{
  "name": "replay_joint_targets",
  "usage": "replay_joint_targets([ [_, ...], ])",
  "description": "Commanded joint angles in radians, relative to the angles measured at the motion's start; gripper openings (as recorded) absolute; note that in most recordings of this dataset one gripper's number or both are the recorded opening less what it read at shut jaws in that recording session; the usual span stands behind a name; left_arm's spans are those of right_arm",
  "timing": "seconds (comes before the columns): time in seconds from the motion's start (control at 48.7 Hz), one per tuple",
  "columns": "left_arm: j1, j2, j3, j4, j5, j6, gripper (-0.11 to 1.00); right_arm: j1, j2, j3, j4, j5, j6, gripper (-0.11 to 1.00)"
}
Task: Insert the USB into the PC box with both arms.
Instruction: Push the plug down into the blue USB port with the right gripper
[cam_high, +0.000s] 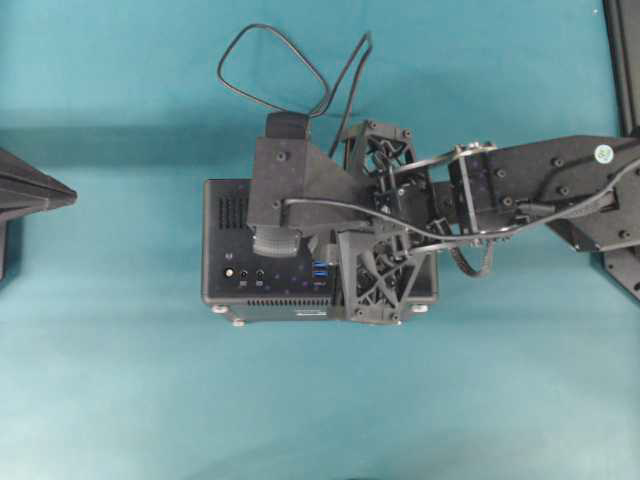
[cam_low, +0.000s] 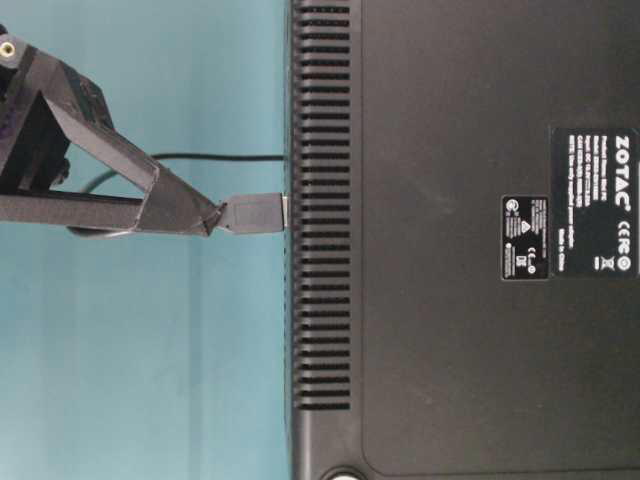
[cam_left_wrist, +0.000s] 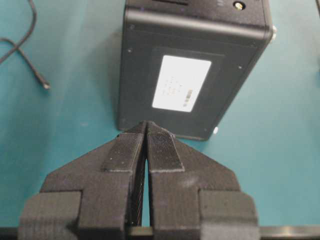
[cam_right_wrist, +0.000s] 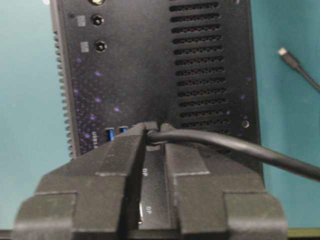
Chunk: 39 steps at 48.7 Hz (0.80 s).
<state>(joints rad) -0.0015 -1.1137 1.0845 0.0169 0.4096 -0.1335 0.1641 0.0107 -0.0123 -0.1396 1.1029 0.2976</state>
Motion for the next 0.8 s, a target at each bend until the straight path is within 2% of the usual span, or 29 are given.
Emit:
replay_joint_targets([
  [0.0,0.000,0.006,-0.023,0.002,-0.011,-0.002,0.00,0.003,-0.021,-0.003,0.009,-0.005,0.011,0.13],
  [0.185,0.000,0.006,-0.020,0.002,-0.011,-0.002,0.00,0.012,-0.023,-0.006,0.034,0.000,0.012,0.12],
  [0.781,0.000,0.006,-0.018,0.002,-0.011,-0.002,0.00,-0.020,-0.021,0.017,0.026,0.011,0.008,0.12],
])
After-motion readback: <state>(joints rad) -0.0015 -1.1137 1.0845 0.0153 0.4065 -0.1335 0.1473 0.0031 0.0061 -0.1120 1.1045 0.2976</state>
